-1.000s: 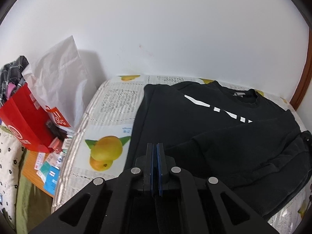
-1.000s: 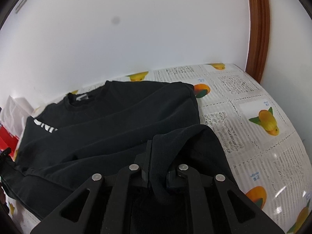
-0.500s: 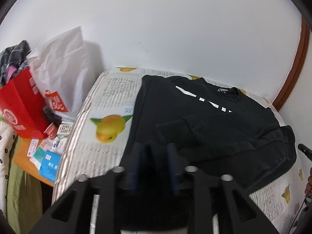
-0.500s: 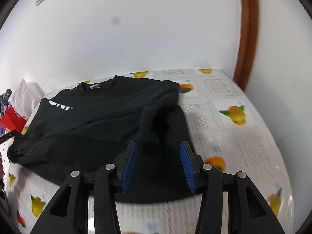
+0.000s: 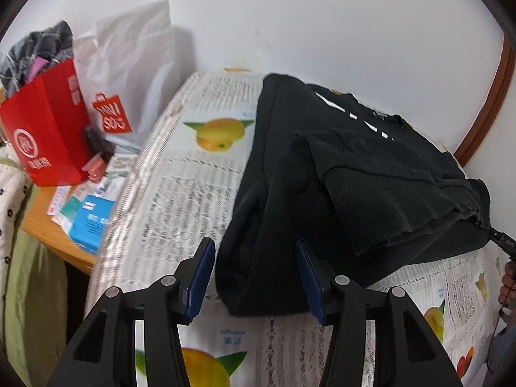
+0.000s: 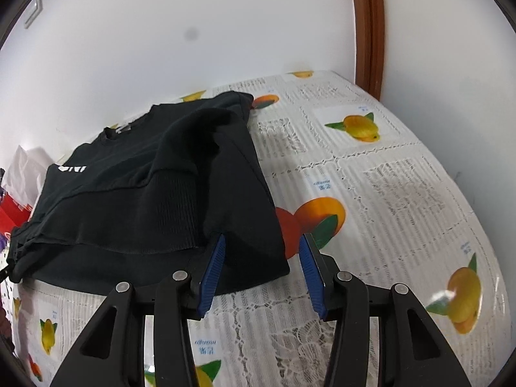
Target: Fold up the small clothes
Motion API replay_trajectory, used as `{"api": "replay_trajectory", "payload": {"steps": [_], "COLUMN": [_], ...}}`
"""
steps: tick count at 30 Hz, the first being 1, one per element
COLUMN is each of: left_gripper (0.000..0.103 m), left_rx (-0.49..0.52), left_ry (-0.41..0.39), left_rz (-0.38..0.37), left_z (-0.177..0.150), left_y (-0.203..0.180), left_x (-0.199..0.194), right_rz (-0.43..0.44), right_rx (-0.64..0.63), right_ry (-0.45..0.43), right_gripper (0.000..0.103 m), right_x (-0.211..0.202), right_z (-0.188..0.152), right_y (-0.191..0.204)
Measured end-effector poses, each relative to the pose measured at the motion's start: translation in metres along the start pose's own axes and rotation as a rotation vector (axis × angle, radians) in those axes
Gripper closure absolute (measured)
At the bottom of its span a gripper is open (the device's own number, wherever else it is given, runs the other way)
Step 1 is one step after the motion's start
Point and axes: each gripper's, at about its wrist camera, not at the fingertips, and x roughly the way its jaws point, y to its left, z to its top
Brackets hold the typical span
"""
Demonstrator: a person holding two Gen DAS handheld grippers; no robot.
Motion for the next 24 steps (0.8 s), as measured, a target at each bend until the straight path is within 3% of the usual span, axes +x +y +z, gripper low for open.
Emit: {"api": "replay_trajectory", "payload": {"steps": [7,8,9,12,15,20,24], "left_gripper": [0.053,0.062,0.08,0.089,0.09,0.09,0.09], "left_rx": [-0.039,-0.037,-0.027,0.001,0.036,0.008,0.03], "left_ry": [0.036,0.03,0.03,0.02,0.009,0.034,0.042], "left_rz": [-0.054,-0.056,-0.07,-0.052,-0.015,-0.045,-0.027], "left_z": [0.01,0.011,0.011,0.011,0.008,-0.008,-0.033], "left_y": [0.001,-0.001,-0.004,-0.014,-0.021,-0.017,-0.023], "left_x": [0.024,0.025,0.025,0.021,0.013,-0.007,-0.029], "right_rz": [0.052,0.053,0.063,0.081,0.072,0.083,0.083], "right_rx": [0.051,0.055,0.051,0.007,-0.026,-0.015,-0.025], "right_ry": [0.032,0.033,0.034,0.018,0.012,0.02,0.022], "right_gripper": [0.056,0.058,0.067,0.084,0.086,0.087,0.086], "right_x": [0.024,0.026,0.028,0.023,0.015,-0.002,-0.019], "right_z": [0.005,0.006,0.006,0.007,0.003,-0.008,-0.024], "right_y": [-0.001,-0.001,0.0,0.007,0.012,0.007,-0.001]}}
